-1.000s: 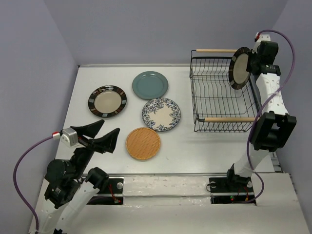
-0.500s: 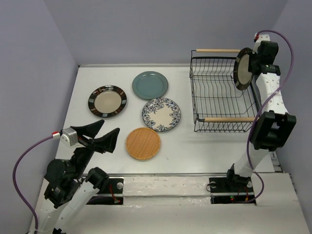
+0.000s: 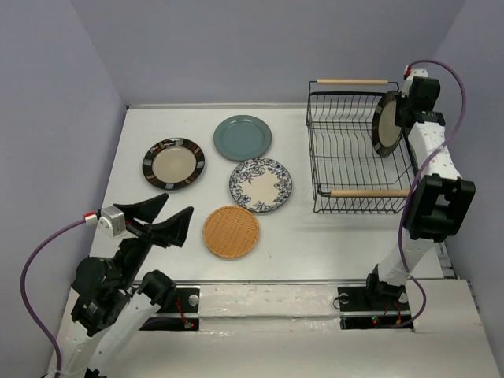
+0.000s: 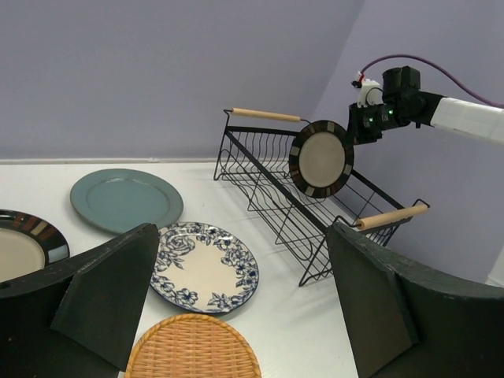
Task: Load the plates into the dish rack
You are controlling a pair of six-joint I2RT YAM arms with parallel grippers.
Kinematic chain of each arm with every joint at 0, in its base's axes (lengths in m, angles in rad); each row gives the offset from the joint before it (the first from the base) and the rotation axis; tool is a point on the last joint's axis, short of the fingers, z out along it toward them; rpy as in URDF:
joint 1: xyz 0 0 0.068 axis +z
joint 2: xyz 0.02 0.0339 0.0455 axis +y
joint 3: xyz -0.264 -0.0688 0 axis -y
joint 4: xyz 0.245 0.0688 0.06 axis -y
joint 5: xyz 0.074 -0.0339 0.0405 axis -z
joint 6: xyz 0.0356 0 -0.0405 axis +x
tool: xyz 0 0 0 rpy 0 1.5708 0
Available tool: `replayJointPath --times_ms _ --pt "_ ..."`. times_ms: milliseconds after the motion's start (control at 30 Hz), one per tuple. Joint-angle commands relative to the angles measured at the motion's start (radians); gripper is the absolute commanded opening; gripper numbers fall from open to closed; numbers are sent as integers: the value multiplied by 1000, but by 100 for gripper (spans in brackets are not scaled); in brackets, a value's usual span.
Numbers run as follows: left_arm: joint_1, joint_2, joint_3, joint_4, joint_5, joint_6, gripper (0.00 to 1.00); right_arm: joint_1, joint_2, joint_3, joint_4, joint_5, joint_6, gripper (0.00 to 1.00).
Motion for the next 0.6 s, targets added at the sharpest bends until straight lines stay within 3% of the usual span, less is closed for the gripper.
replayJointPath --times_ms 0,300,433,467,567 --pt "-8 -1 7 30 -9 13 99 -2 -47 -18 229 32 32 7" --pt "-8 4 7 24 -60 0 99 7 -30 -77 254 37 67 9" --pt "-8 11 7 15 -133 -43 99 7 -21 -79 252 60 86 34" --pt "-8 14 9 15 -152 -54 99 7 -21 -78 252 57 95 46" --pt "-8 31 4 18 -195 -76 99 7 -25 -53 236 37 136 62"
